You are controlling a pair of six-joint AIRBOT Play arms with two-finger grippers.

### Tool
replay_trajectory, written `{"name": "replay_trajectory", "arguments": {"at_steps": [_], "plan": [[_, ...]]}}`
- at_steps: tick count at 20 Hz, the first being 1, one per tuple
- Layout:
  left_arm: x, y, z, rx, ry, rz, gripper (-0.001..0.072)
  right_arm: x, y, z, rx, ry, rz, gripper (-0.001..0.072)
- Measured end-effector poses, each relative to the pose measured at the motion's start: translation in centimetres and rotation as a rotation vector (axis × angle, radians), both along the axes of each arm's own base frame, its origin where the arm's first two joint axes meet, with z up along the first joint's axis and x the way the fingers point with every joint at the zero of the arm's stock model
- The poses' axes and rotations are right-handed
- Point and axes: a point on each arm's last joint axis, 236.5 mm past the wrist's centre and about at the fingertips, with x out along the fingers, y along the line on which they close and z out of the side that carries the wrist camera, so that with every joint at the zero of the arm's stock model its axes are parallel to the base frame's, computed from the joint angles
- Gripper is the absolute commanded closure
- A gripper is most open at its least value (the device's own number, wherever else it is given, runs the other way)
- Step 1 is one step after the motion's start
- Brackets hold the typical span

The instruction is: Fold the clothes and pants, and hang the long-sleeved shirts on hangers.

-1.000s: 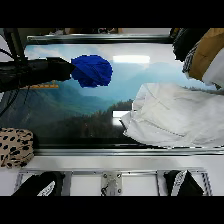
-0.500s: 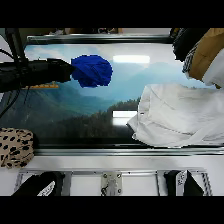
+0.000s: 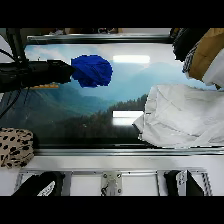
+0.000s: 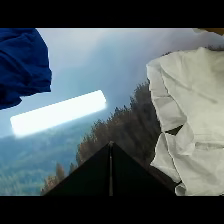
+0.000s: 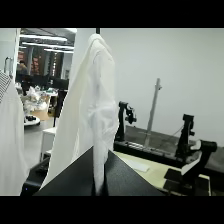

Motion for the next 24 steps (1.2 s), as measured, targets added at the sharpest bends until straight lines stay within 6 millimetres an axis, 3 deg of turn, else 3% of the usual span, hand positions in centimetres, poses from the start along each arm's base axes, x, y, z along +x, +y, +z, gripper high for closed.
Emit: {"name": "replay_trajectory", "arguments": {"at_steps": [18,24], "plan": [[-0.6,0.0,-0.7,0.015,0.033,-0.014,0.0699,0.3,-0.8,-0.5,0.024,-0.015,0.006,0.0708],[-0.7,0.0,-0.8,0.017,0.037,-0.016,0.0699,-0.4,0.4,0.6,-0.002,-0.034,0.006,0.0708]]}}
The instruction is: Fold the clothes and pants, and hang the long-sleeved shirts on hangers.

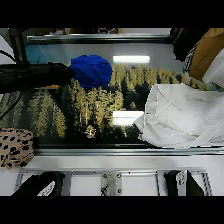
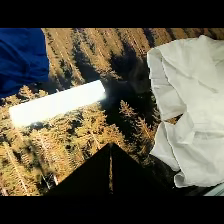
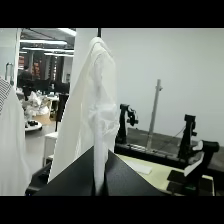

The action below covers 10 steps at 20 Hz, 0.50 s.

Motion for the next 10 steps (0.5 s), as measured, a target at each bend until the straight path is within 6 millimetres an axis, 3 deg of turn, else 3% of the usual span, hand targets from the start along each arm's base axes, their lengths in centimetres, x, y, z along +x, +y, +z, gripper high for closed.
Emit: {"name": "replay_trajectory", "arguments": {"at_steps": [10], "plan": [[0.0,0.0,0.0,0.001,0.001,-0.001,0.0699,-1.3,2.3,1.9,-0.031,-0.063,0.021,0.0707]]}}
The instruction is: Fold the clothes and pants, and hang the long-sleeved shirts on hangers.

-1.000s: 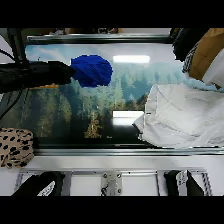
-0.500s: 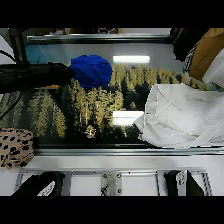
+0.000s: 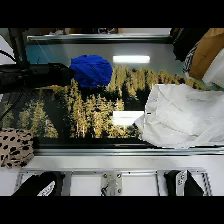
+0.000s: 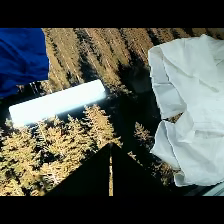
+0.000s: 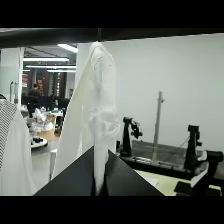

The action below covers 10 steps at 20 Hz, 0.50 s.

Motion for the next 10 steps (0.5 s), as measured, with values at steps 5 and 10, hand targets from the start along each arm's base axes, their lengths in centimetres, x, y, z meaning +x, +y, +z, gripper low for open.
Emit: {"name": "replay_trajectory", "arguments": {"at_steps": [5,10], "plan": [[0.0,0.0,0.0,0.000,0.000,0.000,0.0699,-0.6,1.1,0.8,-0.020,-0.017,0.006,0.0707],[0.0,0.0,0.0,0.000,0.000,-0.001,0.0699,-0.9,1.9,1.3,-0.032,-0.025,0.011,0.0708]]}}
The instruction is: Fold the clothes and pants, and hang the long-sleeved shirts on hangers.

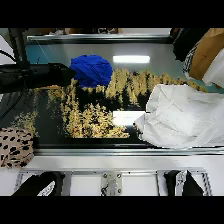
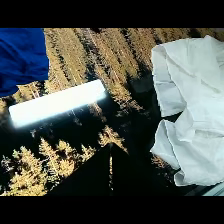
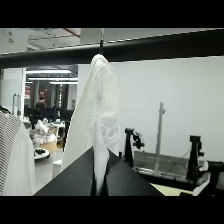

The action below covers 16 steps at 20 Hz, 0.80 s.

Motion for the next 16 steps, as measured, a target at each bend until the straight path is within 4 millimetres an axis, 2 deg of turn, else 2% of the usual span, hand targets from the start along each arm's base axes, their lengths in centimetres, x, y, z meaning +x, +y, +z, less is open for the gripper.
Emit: {"name": "replay_trajectory", "arguments": {"at_steps": [9,16], "plan": [[0.0,0.0,0.0,0.000,0.000,0.000,0.0699,0.0,0.0,0.0,0.000,0.001,0.001,0.0708],[-0.2,0.0,-0.2,0.004,0.010,-0.005,0.0699,0.8,-1.9,-1.3,0.035,0.014,-0.010,0.0707]]}}
